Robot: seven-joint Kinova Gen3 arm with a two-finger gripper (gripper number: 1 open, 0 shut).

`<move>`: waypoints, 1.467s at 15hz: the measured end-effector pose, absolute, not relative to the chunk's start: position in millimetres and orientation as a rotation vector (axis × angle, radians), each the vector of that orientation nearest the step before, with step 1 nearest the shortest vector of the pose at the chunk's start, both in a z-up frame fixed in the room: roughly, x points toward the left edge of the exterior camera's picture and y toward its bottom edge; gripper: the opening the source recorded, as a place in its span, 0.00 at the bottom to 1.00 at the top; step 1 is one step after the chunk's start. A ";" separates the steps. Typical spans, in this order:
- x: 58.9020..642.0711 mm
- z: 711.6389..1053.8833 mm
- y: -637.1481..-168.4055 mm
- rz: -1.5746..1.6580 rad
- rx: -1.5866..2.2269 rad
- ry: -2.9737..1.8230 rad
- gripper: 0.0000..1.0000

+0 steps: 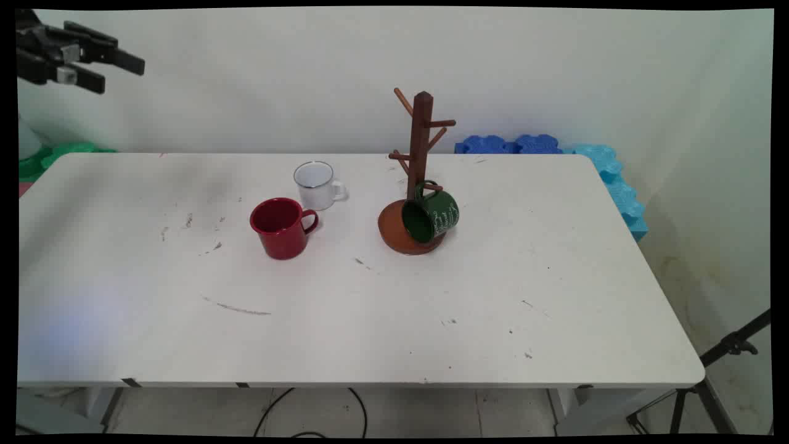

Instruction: Pick up the green mug from the rack

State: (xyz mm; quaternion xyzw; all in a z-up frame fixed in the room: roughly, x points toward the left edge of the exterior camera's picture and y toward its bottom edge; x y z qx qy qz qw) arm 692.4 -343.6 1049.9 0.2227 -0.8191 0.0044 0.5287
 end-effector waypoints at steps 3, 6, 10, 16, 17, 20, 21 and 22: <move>690.0 1044.1 -334.9 0.002 0.538 -1.971 1.00; 687.7 1039.3 -329.2 0.000 0.543 -1.983 1.00; 680.7 1031.4 -325.2 0.015 0.561 -1.996 1.00; 640.1 1010.5 -328.9 0.082 0.627 -2.012 1.00; 628.2 1005.6 -331.1 0.090 0.638 -2.017 1.00; 592.7 990.9 -336.7 0.106 0.667 -2.029 1.00; 581.8 986.2 -338.6 0.108 0.674 -2.032 1.00; 569.0 980.8 -340.8 0.110 0.681 -2.035 1.00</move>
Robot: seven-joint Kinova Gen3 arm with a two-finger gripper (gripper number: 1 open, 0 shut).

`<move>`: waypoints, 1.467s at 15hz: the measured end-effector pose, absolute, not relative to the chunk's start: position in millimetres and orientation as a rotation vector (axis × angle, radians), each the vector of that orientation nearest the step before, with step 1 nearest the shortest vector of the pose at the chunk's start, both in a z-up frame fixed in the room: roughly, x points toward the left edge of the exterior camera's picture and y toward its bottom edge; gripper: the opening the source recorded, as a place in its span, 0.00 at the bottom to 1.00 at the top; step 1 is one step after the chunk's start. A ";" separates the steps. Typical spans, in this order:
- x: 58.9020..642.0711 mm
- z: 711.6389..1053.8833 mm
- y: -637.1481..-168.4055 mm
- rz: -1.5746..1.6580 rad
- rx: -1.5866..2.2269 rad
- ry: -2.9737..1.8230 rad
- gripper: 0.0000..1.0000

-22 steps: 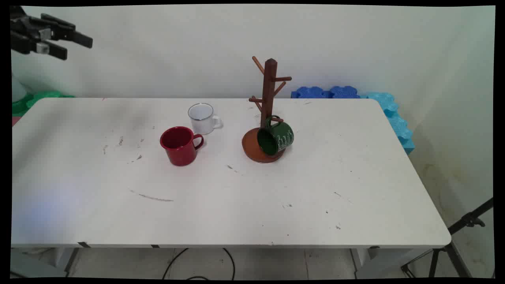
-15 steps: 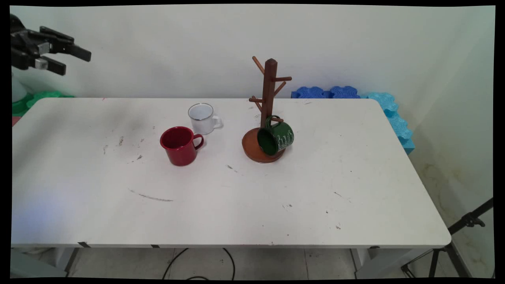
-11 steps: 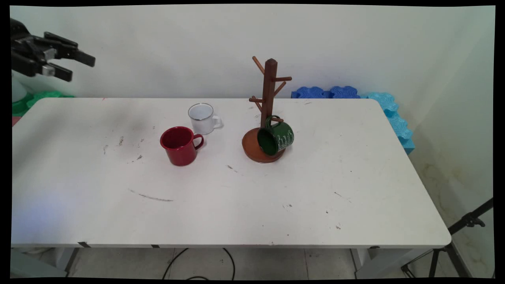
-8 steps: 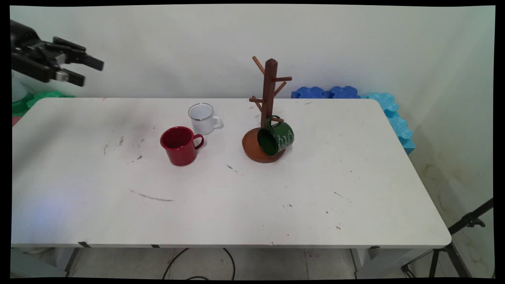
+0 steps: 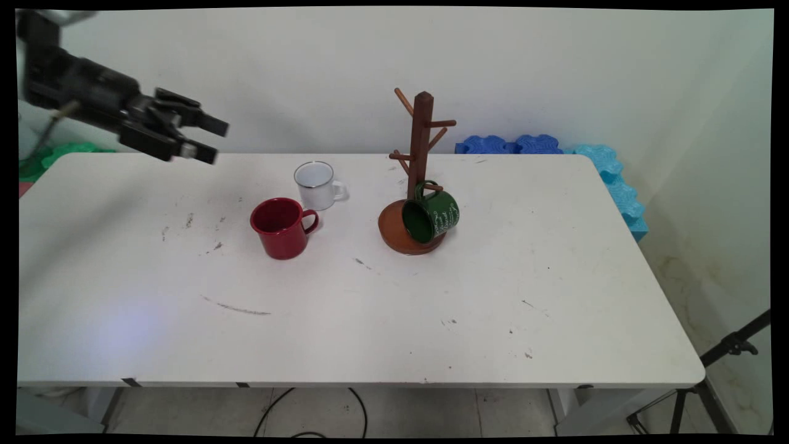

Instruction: Pick up the green mug from the rack

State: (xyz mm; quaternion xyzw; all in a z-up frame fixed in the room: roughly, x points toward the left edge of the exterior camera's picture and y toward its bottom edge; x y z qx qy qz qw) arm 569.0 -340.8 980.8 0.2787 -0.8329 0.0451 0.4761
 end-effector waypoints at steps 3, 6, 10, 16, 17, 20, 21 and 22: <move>532.3 965.0 -347.2 0.113 0.707 -2.045 1.00; 495.7 947.8 -355.7 0.118 0.738 -2.053 1.00; 453.9 927.2 -366.3 0.121 0.774 -2.059 1.00; 388.4 890.4 -382.1 0.125 0.901 -2.031 1.00; 378.4 884.1 -383.6 0.125 0.927 -2.021 1.00; 353.4 866.5 -388.1 0.125 0.997 -1.991 1.00; 345.9 860.1 -389.0 0.126 1.020 -1.979 1.00; 339.8 854.6 -389.6 0.126 1.040 -1.968 1.00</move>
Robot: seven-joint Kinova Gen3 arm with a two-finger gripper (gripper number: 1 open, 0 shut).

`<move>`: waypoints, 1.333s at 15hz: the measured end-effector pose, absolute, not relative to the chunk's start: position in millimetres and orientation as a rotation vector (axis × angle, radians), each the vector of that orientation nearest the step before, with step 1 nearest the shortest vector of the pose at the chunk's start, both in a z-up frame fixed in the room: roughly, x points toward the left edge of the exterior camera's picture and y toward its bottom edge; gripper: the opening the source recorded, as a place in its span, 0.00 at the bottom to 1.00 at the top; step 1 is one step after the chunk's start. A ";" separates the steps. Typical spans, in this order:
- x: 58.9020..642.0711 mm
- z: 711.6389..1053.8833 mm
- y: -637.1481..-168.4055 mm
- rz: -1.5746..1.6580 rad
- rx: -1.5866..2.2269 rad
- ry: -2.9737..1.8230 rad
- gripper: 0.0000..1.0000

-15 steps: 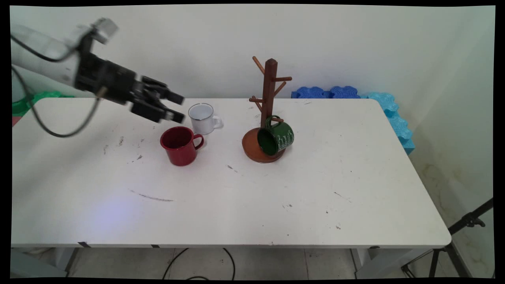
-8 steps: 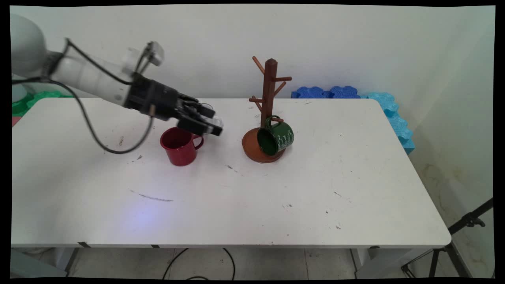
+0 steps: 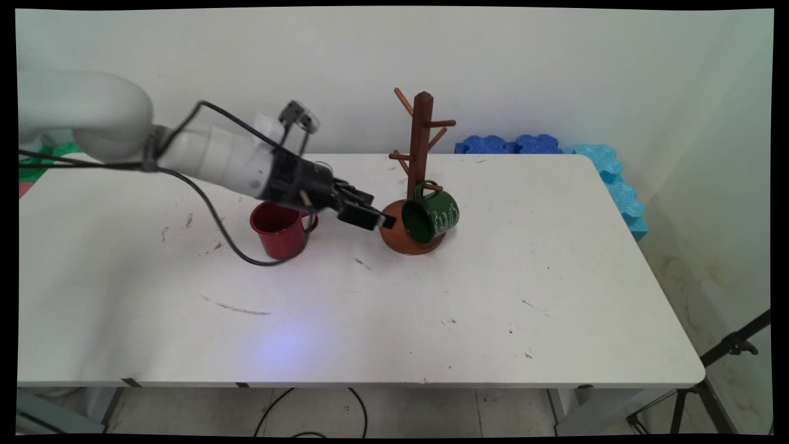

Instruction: Pick up the green mug from the rack

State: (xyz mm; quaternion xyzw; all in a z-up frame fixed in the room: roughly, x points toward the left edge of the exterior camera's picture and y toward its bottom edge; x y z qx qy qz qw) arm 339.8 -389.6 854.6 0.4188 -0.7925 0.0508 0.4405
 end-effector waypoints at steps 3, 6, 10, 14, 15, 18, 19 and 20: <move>322.3 838.6 -390.5 0.129 1.102 -1.928 1.00; 310.8 827.5 -390.6 0.132 1.148 -1.887 1.00; 295.0 812.1 -391.1 0.138 1.206 -1.816 1.00; 282.4 799.6 -392.4 0.143 1.249 -1.755 1.00; 279.8 796.8 -392.7 0.144 1.258 -1.742 1.00; 273.2 789.8 -393.2 0.147 1.279 -1.710 1.00; 271.1 788.2 -393.2 0.147 1.282 -1.701 1.00; 268.8 786.6 -393.5 0.146 1.284 -1.692 1.00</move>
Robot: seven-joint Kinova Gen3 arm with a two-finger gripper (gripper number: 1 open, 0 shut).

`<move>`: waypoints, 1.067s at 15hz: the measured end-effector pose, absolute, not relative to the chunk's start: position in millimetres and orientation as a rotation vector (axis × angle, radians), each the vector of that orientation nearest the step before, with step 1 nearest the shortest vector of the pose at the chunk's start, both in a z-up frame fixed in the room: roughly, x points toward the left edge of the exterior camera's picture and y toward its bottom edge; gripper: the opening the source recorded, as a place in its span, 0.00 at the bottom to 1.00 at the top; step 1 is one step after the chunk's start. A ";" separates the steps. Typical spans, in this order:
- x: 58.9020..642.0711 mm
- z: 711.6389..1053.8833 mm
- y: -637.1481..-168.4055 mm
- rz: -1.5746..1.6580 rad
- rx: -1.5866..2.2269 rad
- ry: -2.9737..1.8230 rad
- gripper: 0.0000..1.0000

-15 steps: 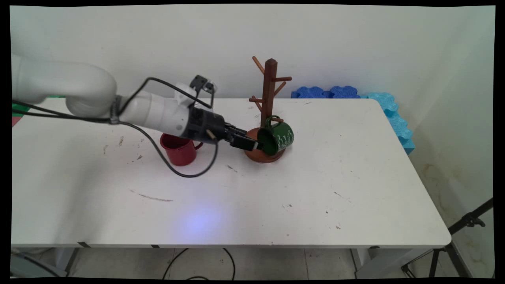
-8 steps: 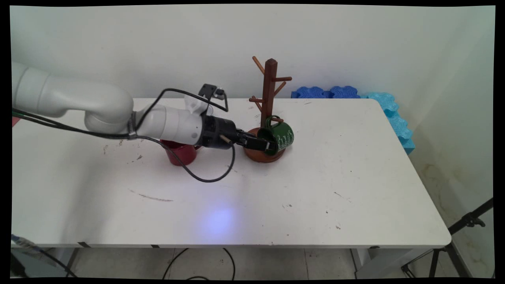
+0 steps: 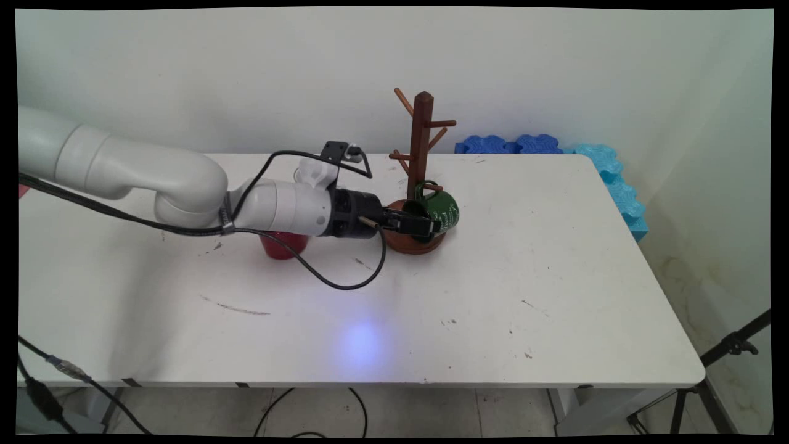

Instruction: Pick up the green mug from the rack

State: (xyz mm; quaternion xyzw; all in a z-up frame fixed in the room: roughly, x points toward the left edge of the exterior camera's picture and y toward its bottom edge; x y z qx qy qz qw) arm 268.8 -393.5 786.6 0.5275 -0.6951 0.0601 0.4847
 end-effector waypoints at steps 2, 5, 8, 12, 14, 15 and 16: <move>265.0 783.3 -393.9 0.148 1.289 -1.676 1.00; 259.9 778.4 -395.8 0.152 1.295 -1.659 1.00; 255.8 774.5 -397.1 0.151 1.299 -1.648 1.00; 249.9 771.1 -397.7 0.139 1.293 -1.642 0.00; 247.9 770.1 -398.3 0.134 1.289 -1.641 0.00; 247.0 769.3 -398.5 0.132 1.287 -1.641 0.00; 246.1 768.5 -398.8 0.131 1.285 -1.641 0.00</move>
